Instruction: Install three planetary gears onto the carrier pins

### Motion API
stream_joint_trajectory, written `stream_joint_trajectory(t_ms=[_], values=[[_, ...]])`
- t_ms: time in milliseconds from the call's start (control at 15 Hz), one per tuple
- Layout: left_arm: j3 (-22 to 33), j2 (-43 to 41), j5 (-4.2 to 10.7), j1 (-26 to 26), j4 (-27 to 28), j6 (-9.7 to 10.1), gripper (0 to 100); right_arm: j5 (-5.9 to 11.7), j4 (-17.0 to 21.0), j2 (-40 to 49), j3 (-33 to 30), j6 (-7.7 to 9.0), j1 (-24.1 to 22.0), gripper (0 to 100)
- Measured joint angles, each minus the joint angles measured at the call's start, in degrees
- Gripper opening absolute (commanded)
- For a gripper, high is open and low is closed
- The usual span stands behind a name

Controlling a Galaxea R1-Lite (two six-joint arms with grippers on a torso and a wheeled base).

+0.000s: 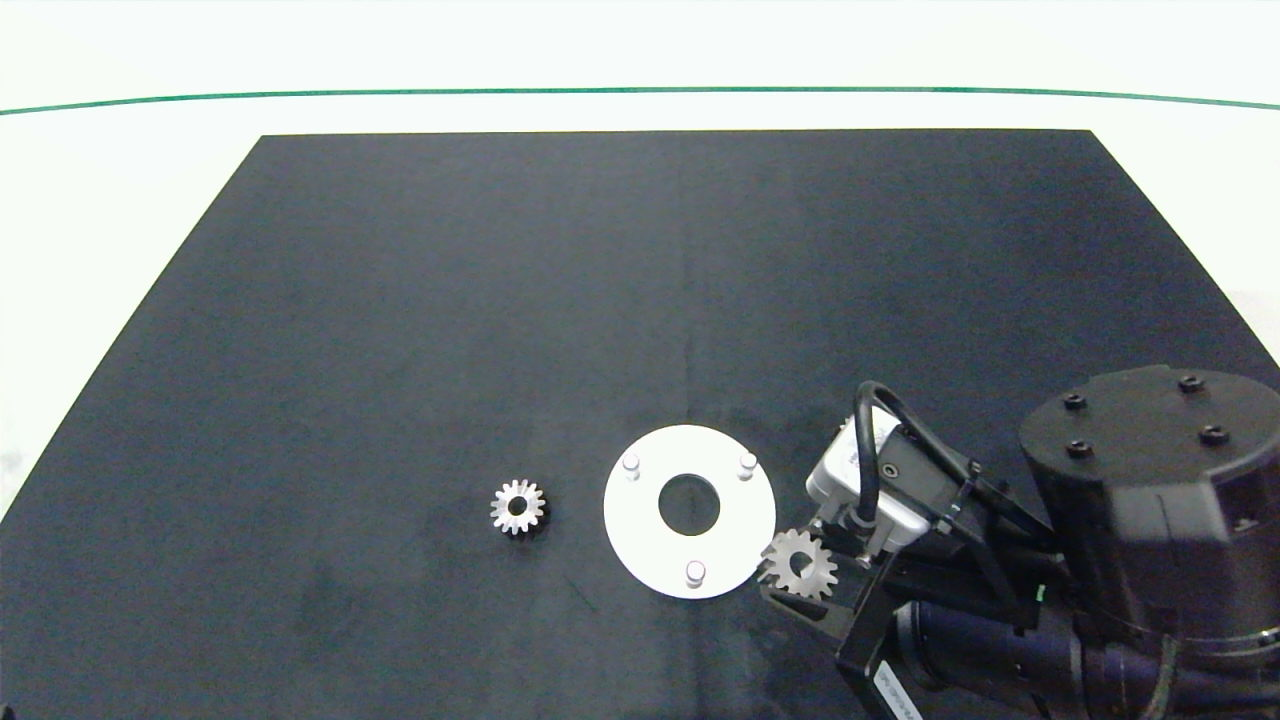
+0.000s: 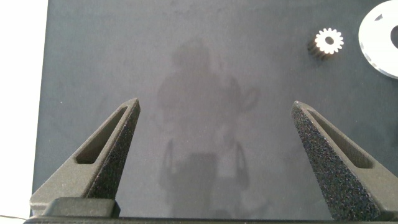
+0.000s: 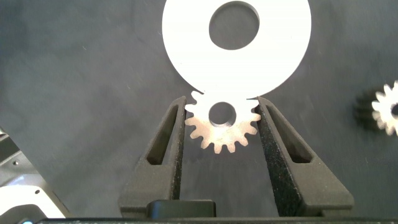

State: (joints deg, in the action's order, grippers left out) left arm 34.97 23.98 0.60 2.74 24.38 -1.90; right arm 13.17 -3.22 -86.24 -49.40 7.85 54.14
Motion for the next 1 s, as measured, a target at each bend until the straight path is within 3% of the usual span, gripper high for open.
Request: stream_joint_trajectory(t_ms=[267, 1000], values=[[0.0, 0.0, 0.06, 0.0, 0.0, 0.00, 100, 3.28, 0.0, -3.3, -1.8, 0.69, 2.2, 16], [0.8, 0.2, 0.02, 0.0, 0.0, 0.00, 100, 3.62, -0.1, -7.8, -5.2, 0.94, 3.9, 16]])
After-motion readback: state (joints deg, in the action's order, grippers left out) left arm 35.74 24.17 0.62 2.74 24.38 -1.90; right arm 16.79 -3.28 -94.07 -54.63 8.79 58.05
